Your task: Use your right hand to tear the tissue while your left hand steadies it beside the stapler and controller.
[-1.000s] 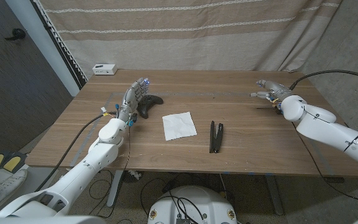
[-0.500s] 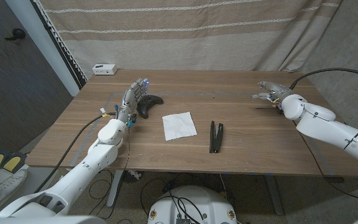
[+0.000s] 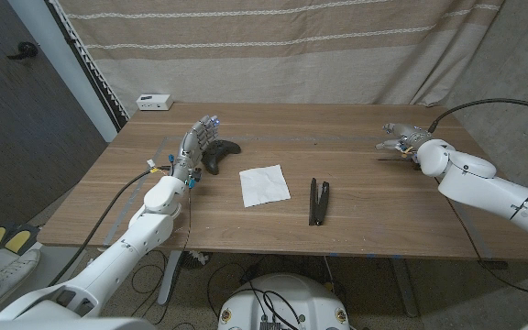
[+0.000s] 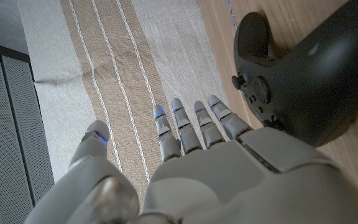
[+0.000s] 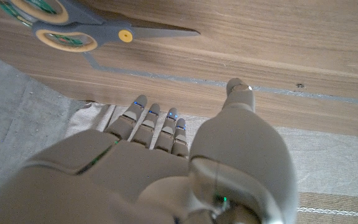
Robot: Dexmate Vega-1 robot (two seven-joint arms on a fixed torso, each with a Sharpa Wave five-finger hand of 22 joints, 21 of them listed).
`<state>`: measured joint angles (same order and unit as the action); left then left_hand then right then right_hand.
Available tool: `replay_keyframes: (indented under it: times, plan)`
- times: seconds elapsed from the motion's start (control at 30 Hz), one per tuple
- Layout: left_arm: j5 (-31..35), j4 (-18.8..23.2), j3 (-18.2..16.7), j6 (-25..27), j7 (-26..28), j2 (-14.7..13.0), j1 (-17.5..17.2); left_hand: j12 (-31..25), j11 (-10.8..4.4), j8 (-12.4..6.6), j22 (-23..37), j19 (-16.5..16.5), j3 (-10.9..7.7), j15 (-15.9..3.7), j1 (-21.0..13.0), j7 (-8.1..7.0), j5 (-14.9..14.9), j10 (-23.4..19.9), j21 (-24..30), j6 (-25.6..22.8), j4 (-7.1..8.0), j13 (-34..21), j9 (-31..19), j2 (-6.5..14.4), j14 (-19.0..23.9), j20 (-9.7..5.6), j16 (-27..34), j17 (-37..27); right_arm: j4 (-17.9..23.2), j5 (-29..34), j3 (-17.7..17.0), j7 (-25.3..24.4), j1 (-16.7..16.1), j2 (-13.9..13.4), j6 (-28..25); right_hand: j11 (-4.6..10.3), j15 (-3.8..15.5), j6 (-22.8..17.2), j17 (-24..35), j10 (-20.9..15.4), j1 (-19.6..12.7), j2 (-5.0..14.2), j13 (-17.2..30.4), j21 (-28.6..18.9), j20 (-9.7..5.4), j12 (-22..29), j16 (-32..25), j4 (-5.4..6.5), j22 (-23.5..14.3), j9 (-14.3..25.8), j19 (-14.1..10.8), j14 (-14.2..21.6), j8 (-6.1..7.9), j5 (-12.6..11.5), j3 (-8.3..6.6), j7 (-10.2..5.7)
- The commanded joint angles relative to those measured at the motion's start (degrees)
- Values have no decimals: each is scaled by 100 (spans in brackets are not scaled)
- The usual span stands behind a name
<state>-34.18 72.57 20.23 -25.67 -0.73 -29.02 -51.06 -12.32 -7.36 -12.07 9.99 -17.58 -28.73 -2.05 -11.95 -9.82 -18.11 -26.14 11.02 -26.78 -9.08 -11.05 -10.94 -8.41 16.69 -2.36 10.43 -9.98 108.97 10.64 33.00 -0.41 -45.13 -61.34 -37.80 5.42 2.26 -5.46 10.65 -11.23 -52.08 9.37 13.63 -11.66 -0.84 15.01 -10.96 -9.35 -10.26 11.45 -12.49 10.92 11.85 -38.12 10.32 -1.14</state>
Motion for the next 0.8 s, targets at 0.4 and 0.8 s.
replay_keyframes:
  times: [0.4, 0.8]
  plan:
    - [13, 134, 10, 74, 39, -24, -58, 12, 42, -4, 29, 5, -14, -766, -76, 18, 7, -16, 39, -32, 31, -21, -14, -3, -14, -95, 27, -23, 116, 621, 344, 362, 145, -149, -430, 85, 920, 135, 5, 86, -415, -22, -11, 28, -137, -57, 33, -45, -15, 4, 40, -56, -28, 70, -153, -126]
    - [9, 110, 10, 72, 30, -20, -53, 13, 44, -4, 30, 28, -14, -755, -82, 16, 10, -16, 30, -46, 31, -21, -14, -2, -20, -102, 26, -23, 29, 974, 541, 627, 314, -100, -486, 138, 957, -159, 32, -19, -516, 9, -3, 28, -154, -4, 13, 44, -16, 28, 66, -72, 97, 108, -224, -362]
